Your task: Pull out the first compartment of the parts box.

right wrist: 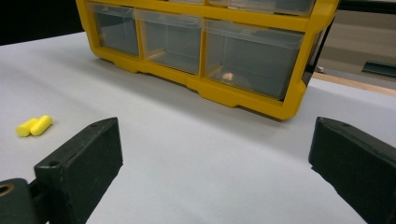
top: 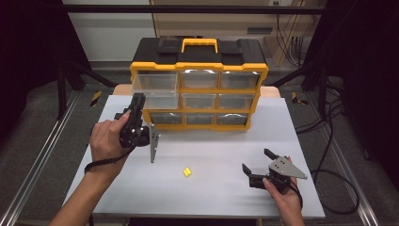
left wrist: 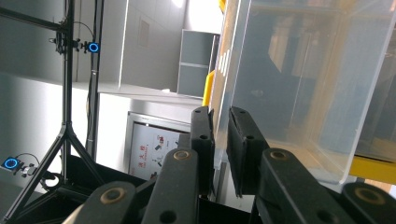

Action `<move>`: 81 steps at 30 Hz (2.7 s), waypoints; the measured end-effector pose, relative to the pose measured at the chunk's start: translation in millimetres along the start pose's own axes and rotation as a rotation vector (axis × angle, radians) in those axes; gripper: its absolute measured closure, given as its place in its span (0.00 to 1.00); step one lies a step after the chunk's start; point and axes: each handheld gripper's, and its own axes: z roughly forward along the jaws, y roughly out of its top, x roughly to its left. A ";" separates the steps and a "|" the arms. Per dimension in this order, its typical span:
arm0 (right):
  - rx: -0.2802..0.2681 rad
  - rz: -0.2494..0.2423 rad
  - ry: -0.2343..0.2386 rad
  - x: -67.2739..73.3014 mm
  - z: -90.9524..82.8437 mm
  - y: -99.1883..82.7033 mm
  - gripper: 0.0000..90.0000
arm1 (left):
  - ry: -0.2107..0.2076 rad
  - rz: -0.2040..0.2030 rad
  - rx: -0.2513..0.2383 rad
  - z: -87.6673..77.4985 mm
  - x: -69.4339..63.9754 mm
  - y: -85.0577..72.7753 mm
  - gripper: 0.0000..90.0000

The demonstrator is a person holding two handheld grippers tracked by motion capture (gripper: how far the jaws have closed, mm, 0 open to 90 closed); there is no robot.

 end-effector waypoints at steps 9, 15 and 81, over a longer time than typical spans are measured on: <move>0.004 0.005 0.002 0.7 0.2 0.0 0.04 | 0.000 -0.007 -0.002 -6.9 -0.4 0.5 0.89; 0.005 0.003 0.003 0.9 0.3 0.0 0.04 | -0.002 -0.012 0.001 -8.3 0.0 2.4 0.89; 0.093 -0.004 -0.027 8.0 8.6 -2.1 0.05 | -0.401 -0.998 0.130 -46.5 -44.6 -55.2 0.17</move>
